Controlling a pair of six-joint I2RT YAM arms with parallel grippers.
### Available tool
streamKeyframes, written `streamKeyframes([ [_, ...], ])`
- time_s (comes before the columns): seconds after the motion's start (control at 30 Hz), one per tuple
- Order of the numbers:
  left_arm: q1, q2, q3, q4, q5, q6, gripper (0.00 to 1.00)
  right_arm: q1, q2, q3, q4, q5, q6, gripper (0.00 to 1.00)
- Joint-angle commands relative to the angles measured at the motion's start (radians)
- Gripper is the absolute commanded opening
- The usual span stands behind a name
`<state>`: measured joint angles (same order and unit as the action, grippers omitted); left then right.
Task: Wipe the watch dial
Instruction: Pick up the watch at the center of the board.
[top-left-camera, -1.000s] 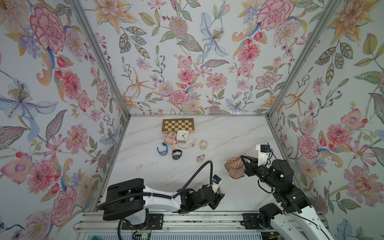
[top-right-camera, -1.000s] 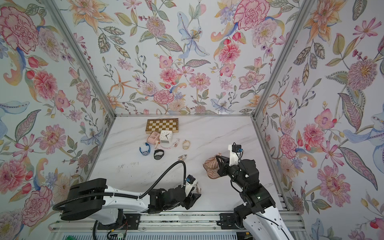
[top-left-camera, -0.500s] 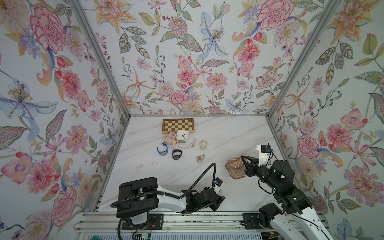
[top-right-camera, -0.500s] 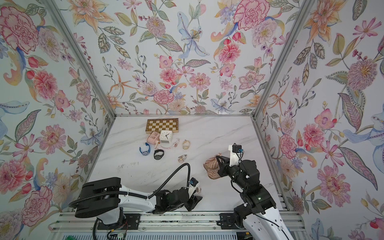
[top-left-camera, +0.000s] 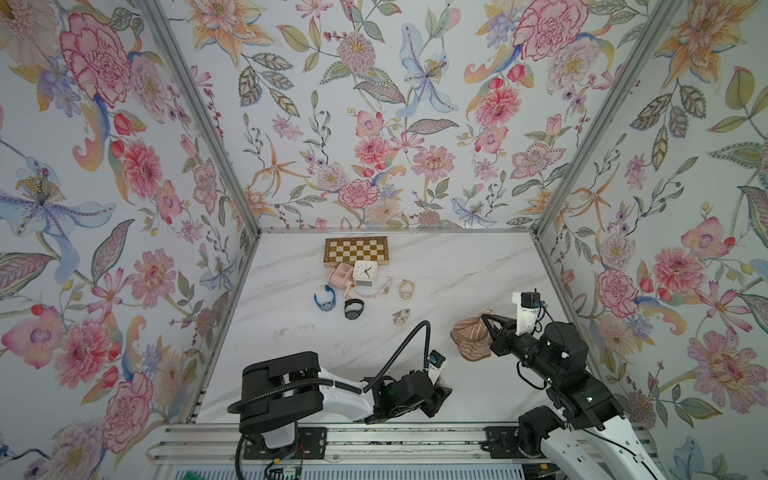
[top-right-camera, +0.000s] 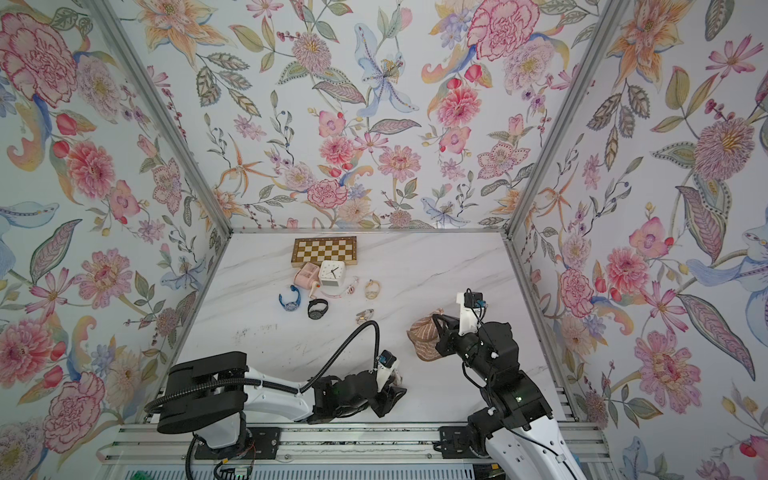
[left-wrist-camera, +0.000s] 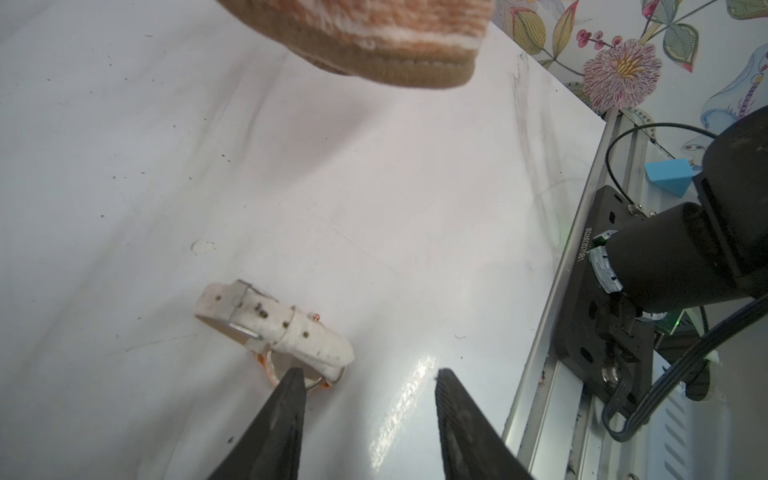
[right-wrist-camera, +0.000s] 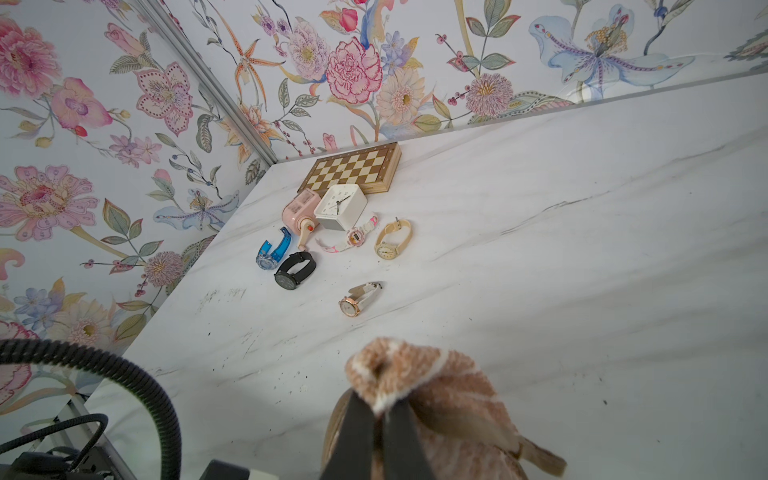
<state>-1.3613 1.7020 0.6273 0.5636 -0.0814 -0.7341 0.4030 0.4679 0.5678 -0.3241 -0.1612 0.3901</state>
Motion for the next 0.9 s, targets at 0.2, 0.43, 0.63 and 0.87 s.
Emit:
streamKeyframes([
  [0.2, 0.024, 0.047, 0.037, 0.016, 0.024, -0.009, 0.48, -0.007, -0.027, -0.016, 0.002, 0.002, 0.0, 0.0],
  [0.43, 0.036, 0.074, 0.055, 0.01, 0.037, -0.018, 0.47, -0.007, -0.031, -0.02, 0.0, 0.002, 0.003, 0.0],
  [0.63, 0.052, 0.082, 0.05, 0.029, 0.046, -0.027, 0.46, -0.007, -0.034, -0.022, -0.003, 0.004, 0.001, 0.0],
  [0.87, 0.057, 0.107, 0.067, 0.038, 0.071, -0.022, 0.44, -0.007, -0.028, -0.022, -0.003, 0.005, 0.001, 0.0],
])
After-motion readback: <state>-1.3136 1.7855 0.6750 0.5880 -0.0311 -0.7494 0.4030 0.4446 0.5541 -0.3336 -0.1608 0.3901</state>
